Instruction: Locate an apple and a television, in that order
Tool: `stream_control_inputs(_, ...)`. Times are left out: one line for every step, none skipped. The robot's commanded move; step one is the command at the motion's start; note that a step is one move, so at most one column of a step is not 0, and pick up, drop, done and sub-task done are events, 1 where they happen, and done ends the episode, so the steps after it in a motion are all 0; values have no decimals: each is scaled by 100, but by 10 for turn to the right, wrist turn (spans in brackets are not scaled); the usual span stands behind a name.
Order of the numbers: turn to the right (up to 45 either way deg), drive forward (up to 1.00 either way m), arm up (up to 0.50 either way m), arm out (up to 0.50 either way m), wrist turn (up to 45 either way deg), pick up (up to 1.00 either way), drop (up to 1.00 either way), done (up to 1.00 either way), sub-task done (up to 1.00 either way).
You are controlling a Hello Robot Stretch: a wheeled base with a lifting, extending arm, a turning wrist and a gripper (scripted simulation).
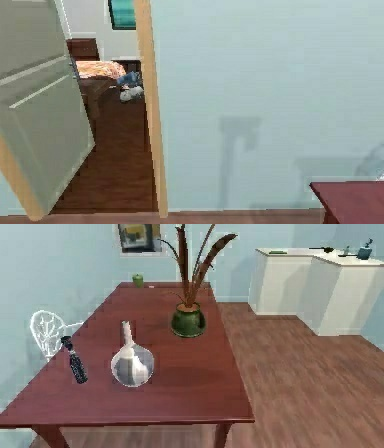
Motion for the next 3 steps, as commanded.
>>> stream_control_inputs(450,0,0,0,0,0,0,0,0)
stream_control_inputs(450,0,0,0,0,0,0,0,0)
stream_control_inputs(450,0,0,0,0,0,0,0,0)
